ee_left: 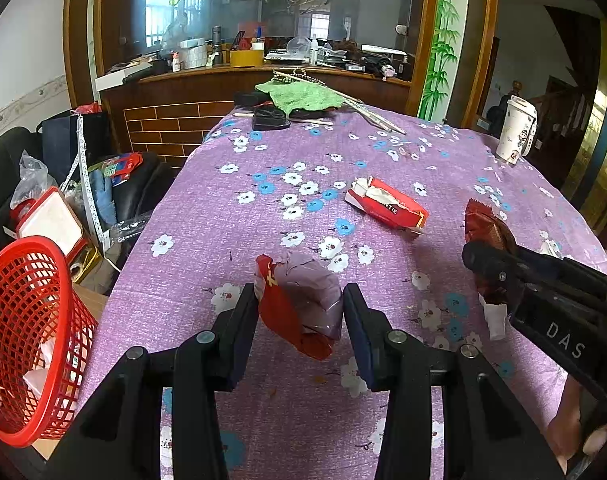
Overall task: Collect trash
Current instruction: 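Hold the red wrapper and brown candy packet above the table, then carry the red wrapper and brown packet over the red basket and open both tools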
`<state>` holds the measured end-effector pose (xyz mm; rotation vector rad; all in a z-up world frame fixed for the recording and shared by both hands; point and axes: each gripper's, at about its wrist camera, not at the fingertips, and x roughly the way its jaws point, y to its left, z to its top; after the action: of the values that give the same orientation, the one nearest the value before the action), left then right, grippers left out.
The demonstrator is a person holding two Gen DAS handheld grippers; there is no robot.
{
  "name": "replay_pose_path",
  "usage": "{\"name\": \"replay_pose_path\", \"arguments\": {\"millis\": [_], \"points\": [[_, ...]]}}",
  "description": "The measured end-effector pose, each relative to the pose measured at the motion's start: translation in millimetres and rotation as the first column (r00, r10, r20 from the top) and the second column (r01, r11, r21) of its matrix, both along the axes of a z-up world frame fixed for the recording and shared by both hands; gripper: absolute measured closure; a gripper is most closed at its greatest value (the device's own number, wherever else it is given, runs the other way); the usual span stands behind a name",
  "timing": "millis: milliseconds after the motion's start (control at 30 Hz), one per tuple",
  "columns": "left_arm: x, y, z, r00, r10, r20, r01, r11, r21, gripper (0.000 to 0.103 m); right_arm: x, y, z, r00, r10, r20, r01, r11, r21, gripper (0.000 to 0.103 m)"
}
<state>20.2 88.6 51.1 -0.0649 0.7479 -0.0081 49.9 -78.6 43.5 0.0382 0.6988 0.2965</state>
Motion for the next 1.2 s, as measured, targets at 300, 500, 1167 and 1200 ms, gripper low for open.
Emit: {"name": "replay_pose_path", "arguments": {"millis": [300, 500, 1167, 1200], "points": [[0, 0, 0, 1.0, 0.0, 0.002, 0.0, 1.0, 0.0, 0.062, -1, 1, 1, 1.0, -0.002, 0.002, 0.002, 1.0, -0.001, 0.069], [0, 1, 0, 1.0, -0.001, 0.003, 0.001, 1.0, 0.001, 0.062, -1, 0, 1, 1.0, -0.001, 0.002, 0.001, 1.0, 0.0, 0.069], [-32, 8, 27, 0.996, 0.042, 0.08, -0.043, 0.999, 0.017, 0.061, -40, 8, 21, 1.0, 0.011, 0.012, -0.011, 1.0, -0.01, 0.069], [-36, 9, 28, 0.996, 0.043, 0.082, -0.044, 0.999, 0.014, 0.061, -44, 9, 22, 1.0, 0.013, 0.014, -0.013, 1.0, -0.012, 0.069]]}}
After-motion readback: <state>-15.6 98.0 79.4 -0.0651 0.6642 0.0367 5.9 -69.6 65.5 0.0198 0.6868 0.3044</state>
